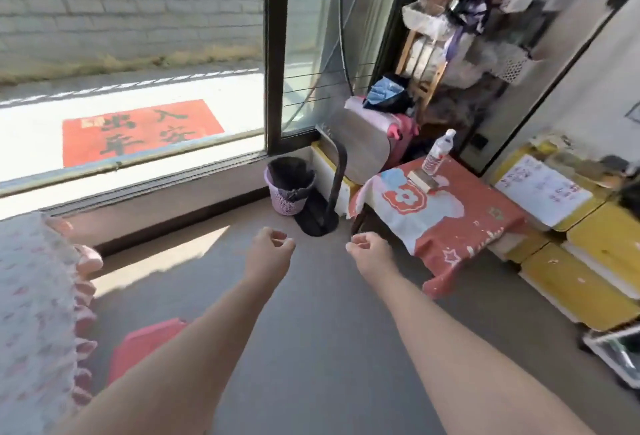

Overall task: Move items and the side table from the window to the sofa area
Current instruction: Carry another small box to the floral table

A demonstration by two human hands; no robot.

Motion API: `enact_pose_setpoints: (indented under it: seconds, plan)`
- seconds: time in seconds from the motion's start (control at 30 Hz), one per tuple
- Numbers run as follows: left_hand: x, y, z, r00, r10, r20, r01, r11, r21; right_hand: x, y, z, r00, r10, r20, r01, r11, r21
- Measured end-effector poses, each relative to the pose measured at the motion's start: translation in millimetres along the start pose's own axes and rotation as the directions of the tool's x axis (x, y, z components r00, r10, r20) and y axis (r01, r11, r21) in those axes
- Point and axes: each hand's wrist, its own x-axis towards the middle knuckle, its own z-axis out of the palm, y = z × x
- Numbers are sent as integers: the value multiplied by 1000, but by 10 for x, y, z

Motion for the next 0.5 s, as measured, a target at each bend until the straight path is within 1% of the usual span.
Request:
enact_pose_setpoints:
  seconds: [0.07,0.17,0.23,0.4,0.5]
  plan:
    - [-91,227,640,995,36,94,-37,999,13,76,320,-600,996,36,-78,-34,999,28]
    - [-231,490,1436,979,78,188,-82,996,18,163,740,-1286,981,87,-175,-74,994,78]
    - [-359,668,1931,967,79,242,-84,996,13,217,994,-1729,959,128,-253,-98,987,127]
    - [-510,944,2758,935,81,346,-98,995,32,327,1356,-2451,922,190,-337,-125,971,204]
    - [-463,1109,3129,917,78,390,-105,993,48,509,1525,-2702,905,217,-367,-133,962,240]
